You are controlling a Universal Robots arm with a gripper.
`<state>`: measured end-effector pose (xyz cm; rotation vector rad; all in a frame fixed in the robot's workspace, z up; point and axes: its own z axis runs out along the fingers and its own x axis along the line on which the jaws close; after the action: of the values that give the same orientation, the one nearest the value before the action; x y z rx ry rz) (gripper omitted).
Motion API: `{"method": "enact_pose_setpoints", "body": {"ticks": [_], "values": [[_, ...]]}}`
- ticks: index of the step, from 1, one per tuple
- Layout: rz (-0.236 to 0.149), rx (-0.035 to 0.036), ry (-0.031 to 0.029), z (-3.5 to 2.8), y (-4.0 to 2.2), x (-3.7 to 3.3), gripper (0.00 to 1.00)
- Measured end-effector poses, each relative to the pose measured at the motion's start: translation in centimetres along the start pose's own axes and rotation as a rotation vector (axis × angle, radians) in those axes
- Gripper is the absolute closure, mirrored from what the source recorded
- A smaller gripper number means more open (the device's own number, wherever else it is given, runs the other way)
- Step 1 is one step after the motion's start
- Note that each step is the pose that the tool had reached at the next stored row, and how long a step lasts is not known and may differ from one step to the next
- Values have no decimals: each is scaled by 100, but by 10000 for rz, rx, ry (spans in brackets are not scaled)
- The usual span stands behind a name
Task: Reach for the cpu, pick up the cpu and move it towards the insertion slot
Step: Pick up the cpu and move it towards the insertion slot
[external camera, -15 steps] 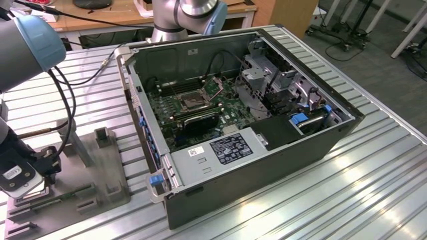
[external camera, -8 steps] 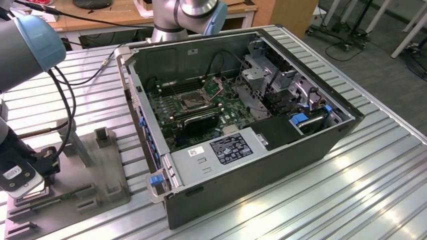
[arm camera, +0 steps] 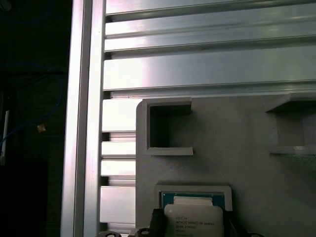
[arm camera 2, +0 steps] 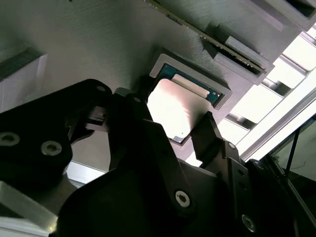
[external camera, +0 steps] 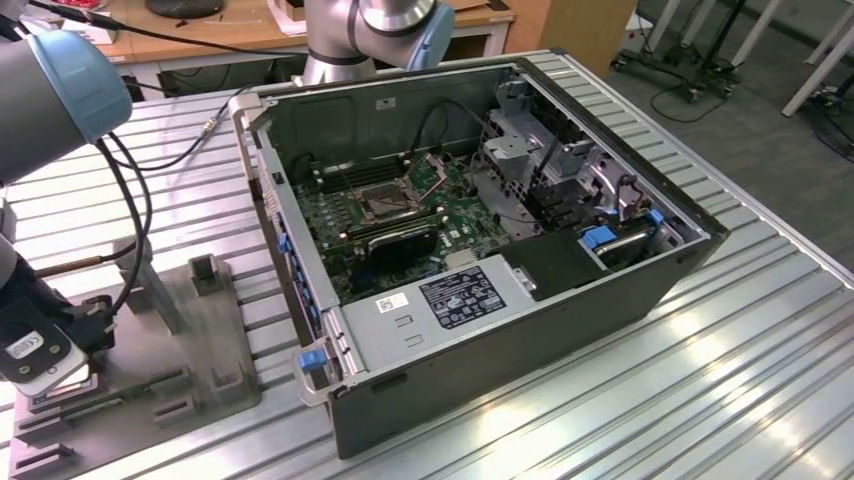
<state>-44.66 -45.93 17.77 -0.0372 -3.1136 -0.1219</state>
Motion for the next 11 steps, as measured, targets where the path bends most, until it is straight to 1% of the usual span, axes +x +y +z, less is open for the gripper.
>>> {"method": "enact_pose_setpoints", "body": {"ticks": [1,3,6,11], "values": [[0,0,0,0,0,0,43],[0,-1,0,0,0,0,43],[0,-3,0,0,0,0,46],[0,-5,0,0,0,0,46]]}}
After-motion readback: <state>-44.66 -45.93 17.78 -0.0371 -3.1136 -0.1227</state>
